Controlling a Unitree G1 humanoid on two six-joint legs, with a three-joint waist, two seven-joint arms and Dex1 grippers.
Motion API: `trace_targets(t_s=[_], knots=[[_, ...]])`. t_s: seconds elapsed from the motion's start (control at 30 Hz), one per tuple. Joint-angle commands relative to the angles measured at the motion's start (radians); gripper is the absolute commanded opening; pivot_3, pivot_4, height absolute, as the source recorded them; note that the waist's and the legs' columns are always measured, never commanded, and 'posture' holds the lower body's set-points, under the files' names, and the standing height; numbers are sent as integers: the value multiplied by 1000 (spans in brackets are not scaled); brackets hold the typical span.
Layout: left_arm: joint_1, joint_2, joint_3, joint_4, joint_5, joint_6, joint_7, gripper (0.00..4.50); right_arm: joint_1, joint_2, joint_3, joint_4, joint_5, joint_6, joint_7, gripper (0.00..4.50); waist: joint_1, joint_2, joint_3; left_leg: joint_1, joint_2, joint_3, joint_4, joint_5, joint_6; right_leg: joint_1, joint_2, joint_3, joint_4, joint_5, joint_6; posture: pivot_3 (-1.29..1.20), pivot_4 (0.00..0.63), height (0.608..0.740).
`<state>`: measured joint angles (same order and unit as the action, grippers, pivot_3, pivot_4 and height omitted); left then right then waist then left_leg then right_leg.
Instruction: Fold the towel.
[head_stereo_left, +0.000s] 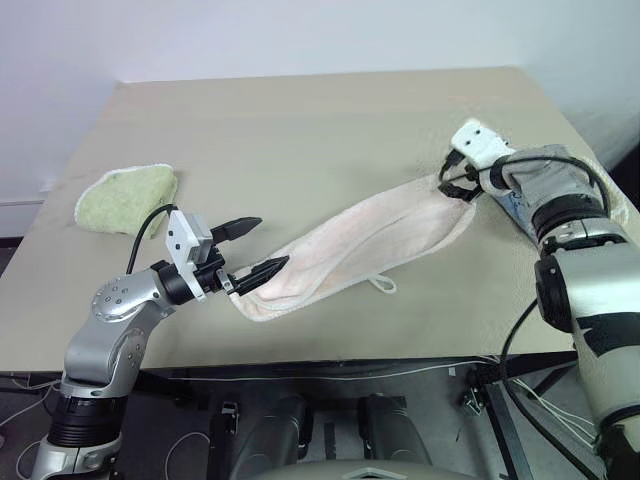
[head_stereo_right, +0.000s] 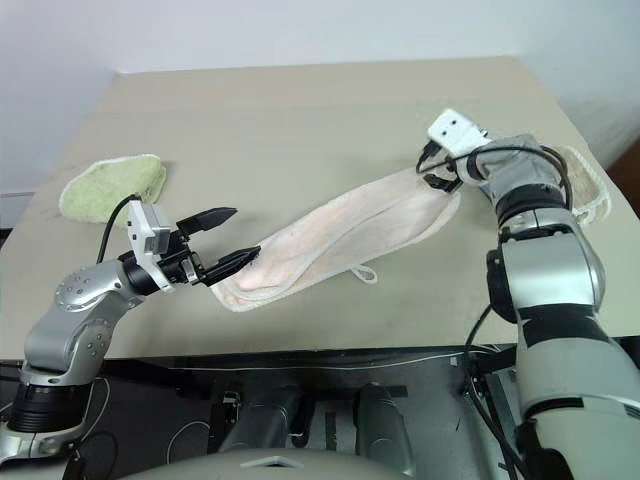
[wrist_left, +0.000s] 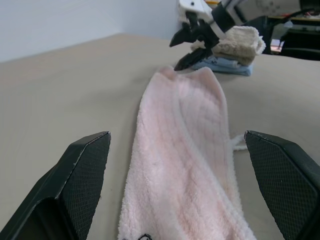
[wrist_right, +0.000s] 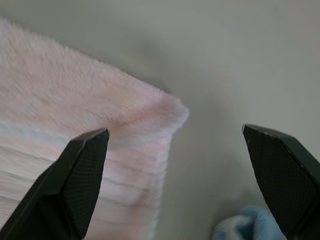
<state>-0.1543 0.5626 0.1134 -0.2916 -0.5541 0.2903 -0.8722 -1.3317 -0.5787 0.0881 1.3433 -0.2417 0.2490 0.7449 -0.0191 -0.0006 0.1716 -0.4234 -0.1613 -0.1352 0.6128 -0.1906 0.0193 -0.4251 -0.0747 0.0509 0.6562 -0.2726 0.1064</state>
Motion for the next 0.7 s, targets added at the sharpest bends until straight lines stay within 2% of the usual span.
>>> trace_targets(t_s=[0.03, 0.23, 0.37, 0.43, 0.5, 0.57, 0.7], knots=[[1, -2, 17, -20, -3, -29, -6, 4500, -53, 23, -136, -14, 140, 164, -2, 4488, 1, 0, 0, 0, 0, 0, 0, -1, 1, 0, 0, 0, 0, 0, 0, 0, 150, 740], [1, -2, 15, -11, -2, -35, -12, 4500, -17, 27, -196, -29, 184, 220, -107, 4488, 6, 0, 0, 0, 0, 0, 0, -1, 2, 0, 0, 0, 0, 0, 0, 0, 150, 740], [-3, 1, 13, -7, 0, -33, -15, 4500, -21, 15, -294, -19, 265, 291, -208, 4488, 4, 0, 0, 0, 0, 0, 0, -1, 2, 0, 0, 0, 0, 0, 0, 0, 150, 740], [-4, 1, 11, -7, 2, -33, -16, 4500, -17, 13, -318, -27, 280, 256, -249, 4488, 2, 0, 0, 0, 0, 0, 0, -1, 2, 0, 0, 0, 0, 0, 0, 0, 150, 740], [-4, 1, 13, -6, 2, -33, -15, 4500, -6, 10, -281, -40, 239, 171, -275, 4488, 0, 0, 0, 0, 0, 0, 0, -1, 2, 0, 0, 0, 0, 0, 0, 0, 150, 740], [-2, 1, 13, -3, 6, -37, -16, 4500, 18, -2, -171, -57, 132, 19, -273, 4488, 0, 0, 0, 0, 0, 0, 0, -1, 3, 0, 0, 0, 0, 0, 0, 0, 150, 740], [11, 12, 9, 9, 25, -52, -27, 4500, 34, -36, -35, -54, 17, -164, -167, 4488, -2, 0, 0, 0, 0, 1, 0, 0, 0, 0, 0, 0, 0, 0, 0, 0, 150, 740]])
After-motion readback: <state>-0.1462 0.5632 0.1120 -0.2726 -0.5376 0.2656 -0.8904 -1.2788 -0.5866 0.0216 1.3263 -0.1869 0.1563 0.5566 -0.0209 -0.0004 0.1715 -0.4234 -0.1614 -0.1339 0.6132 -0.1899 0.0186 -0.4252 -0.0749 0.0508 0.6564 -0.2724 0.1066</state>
